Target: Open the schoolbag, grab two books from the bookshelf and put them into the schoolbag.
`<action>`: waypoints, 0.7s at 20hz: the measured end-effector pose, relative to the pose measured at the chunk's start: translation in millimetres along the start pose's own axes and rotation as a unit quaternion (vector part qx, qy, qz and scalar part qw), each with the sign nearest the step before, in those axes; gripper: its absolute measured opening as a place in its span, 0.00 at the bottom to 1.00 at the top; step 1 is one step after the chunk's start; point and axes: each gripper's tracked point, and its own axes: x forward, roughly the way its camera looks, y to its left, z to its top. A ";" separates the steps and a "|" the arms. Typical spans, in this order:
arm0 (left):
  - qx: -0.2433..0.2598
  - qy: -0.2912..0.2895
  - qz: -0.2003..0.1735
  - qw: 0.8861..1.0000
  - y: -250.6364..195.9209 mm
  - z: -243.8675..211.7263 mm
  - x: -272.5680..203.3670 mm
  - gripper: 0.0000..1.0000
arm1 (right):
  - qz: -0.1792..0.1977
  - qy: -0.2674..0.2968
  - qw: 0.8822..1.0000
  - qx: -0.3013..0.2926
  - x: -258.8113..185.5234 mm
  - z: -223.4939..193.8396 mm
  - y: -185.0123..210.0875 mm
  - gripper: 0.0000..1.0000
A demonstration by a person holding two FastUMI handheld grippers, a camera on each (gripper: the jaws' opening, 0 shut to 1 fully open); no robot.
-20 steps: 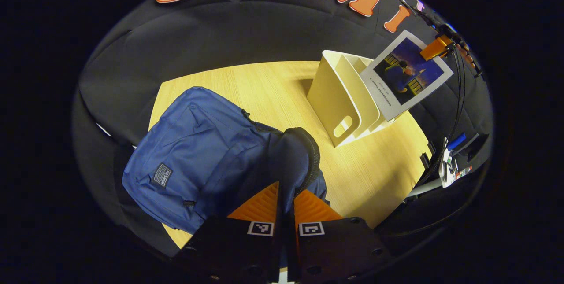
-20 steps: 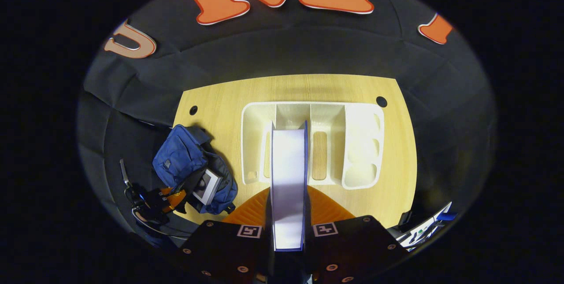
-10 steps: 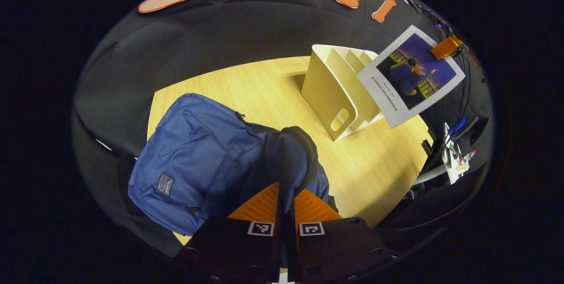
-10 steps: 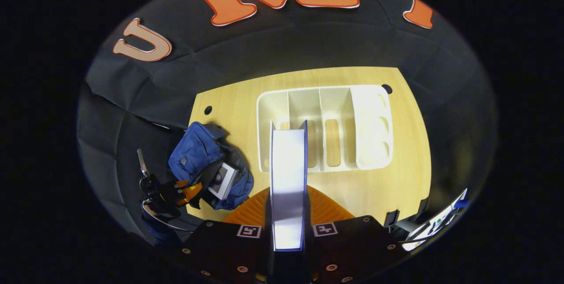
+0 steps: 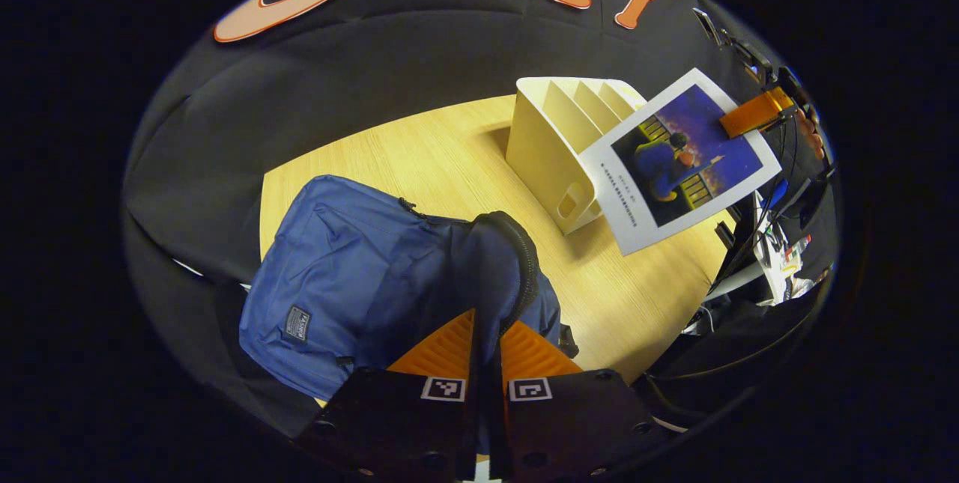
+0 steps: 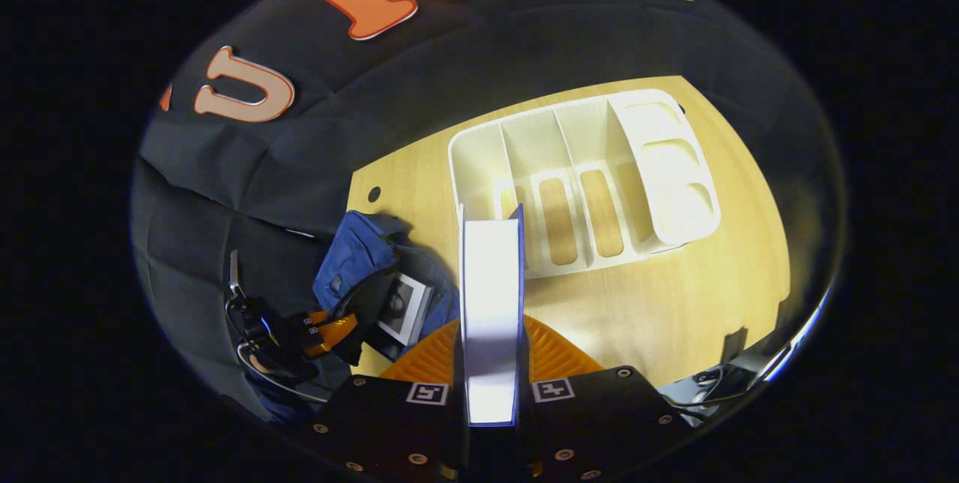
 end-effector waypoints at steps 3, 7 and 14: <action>0.008 0.006 0.005 1.000 2.4 -2.6 -5.9 0.07 | 0.012 0.004 1.000 0.027 0.0 -14.4 -6.6 0.25; 0.010 0.007 0.006 1.000 0.7 -0.2 -8.4 0.07 | 0.040 0.004 0.997 0.065 -11.5 -28.7 -10.7 0.25; 0.013 0.009 0.013 1.000 -0.8 3.6 -7.5 0.07 | 0.135 -0.008 0.983 0.124 -24.6 -47.3 6.1 0.25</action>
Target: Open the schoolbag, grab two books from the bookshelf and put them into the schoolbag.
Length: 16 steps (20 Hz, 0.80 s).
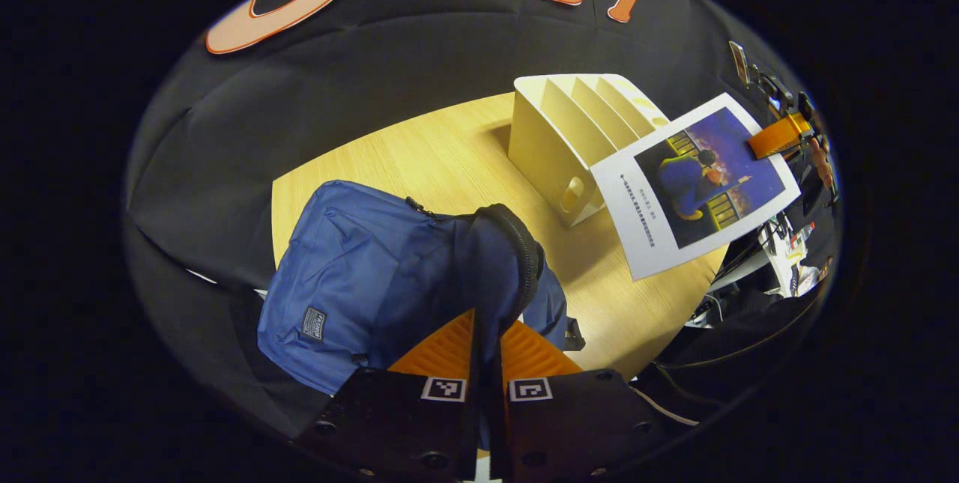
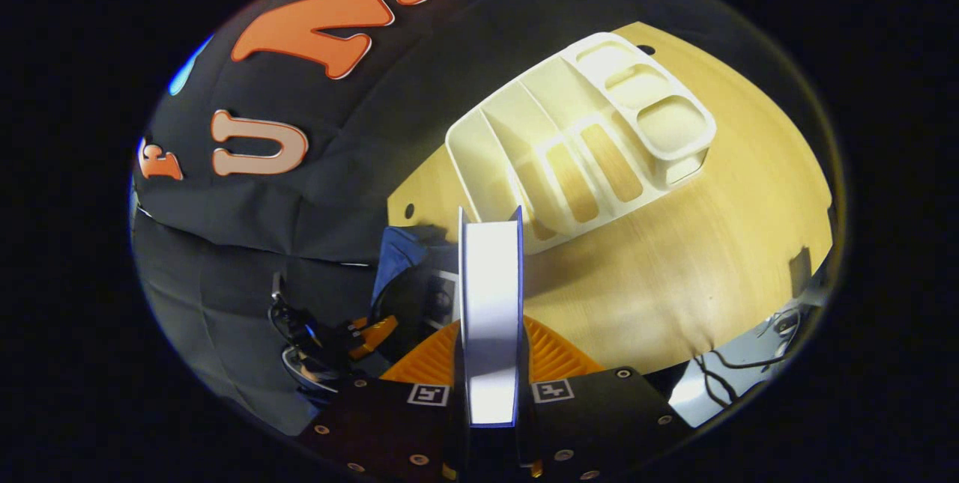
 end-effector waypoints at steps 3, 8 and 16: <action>0.003 0.001 0.003 1.000 -1.4 -1.1 -8.0 0.07 | 0.025 0.009 1.000 0.012 21.7 -18.0 3.6 0.25; 0.004 0.000 0.004 1.000 -2.1 4.0 -12.2 0.07 | 0.069 0.031 0.997 0.015 61.1 -60.0 22.9 0.25; -0.001 -0.008 0.007 1.000 -1.2 7.5 -22.6 0.07 | 0.098 0.027 0.995 0.008 123.8 -80.9 38.2 0.25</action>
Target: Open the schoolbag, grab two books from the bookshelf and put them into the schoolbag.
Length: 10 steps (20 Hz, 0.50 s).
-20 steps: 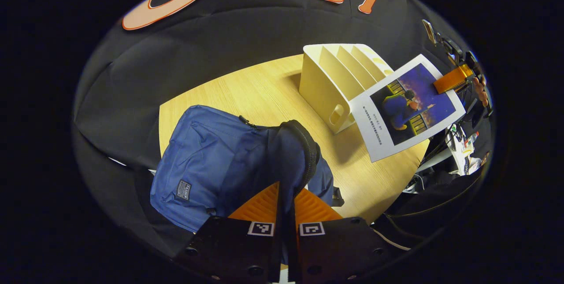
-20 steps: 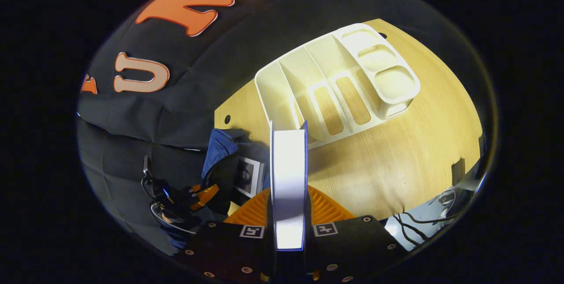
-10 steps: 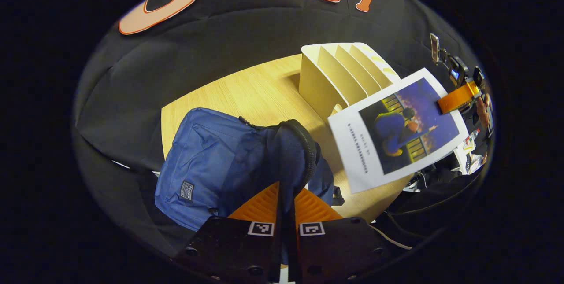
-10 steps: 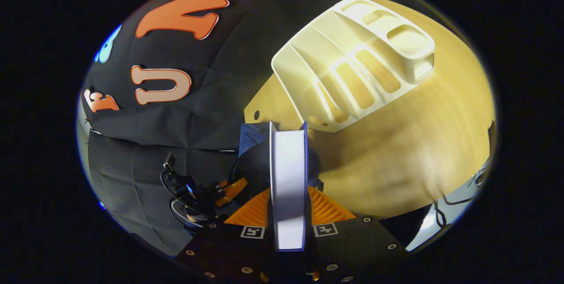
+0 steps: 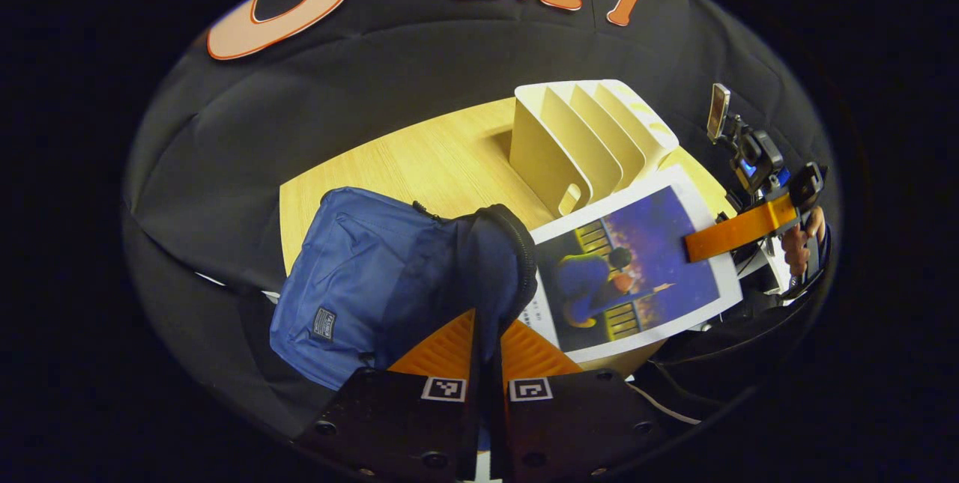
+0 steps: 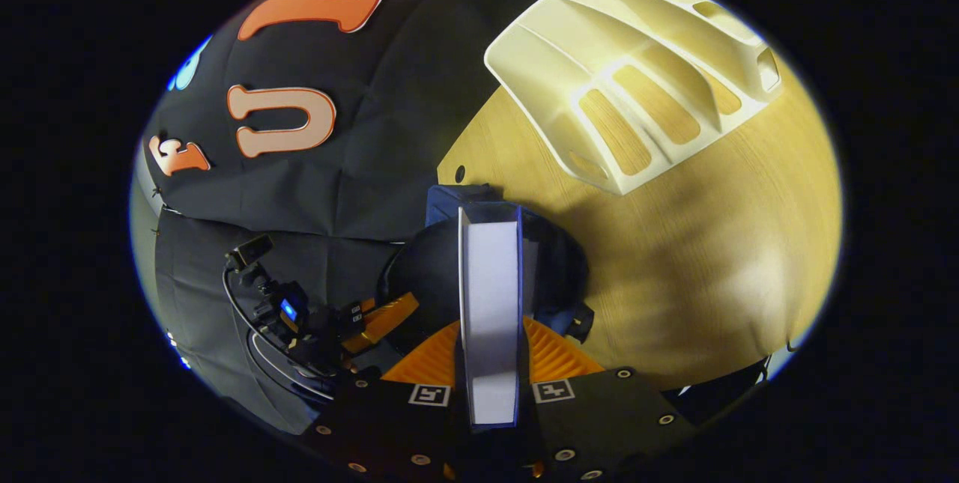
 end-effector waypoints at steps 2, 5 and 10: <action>-0.001 -0.002 0.001 1.000 0.3 1.5 -0.8 0.07 | 0.000 0.003 1.000 -0.008 15.0 -6.4 0.9 0.25; -0.001 -0.008 -0.003 1.000 -2.1 6.5 -3.0 0.07 | 0.006 0.004 1.000 -0.019 37.8 -10.9 7.5 0.25; 0.001 -0.013 -0.011 1.000 -7.5 7.7 -5.3 0.07 | 0.022 0.006 0.999 -0.022 75.6 -13.9 19.1 0.25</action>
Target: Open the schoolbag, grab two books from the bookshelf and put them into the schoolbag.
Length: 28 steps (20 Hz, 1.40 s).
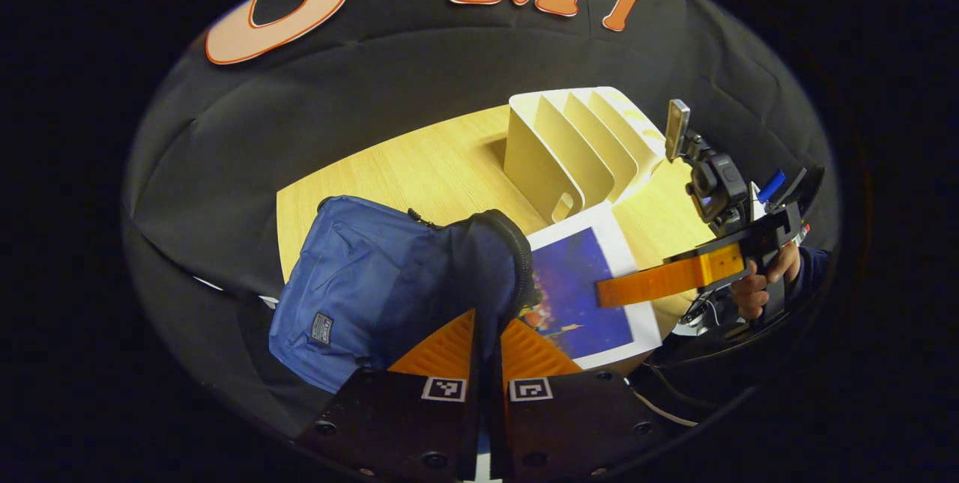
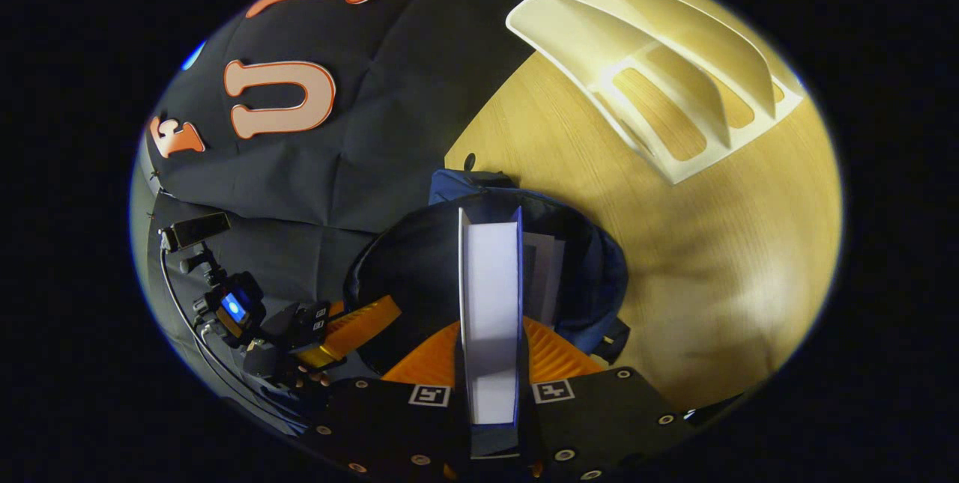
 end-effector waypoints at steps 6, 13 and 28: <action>0.006 -0.008 -0.007 1.000 -7.2 3.4 -2.3 0.06 | 0.021 0.004 1.000 0.009 37.1 -8.5 4.4 0.25; 0.019 -0.011 -0.004 1.000 -14.0 7.0 -3.9 0.06 | 0.018 0.011 1.000 0.014 65.2 -16.1 9.0 0.26; -0.013 -0.018 -0.004 1.000 -13.8 4.5 -1.3 0.09 | -0.081 0.039 0.994 -0.067 100.5 -13.3 -9.7 0.90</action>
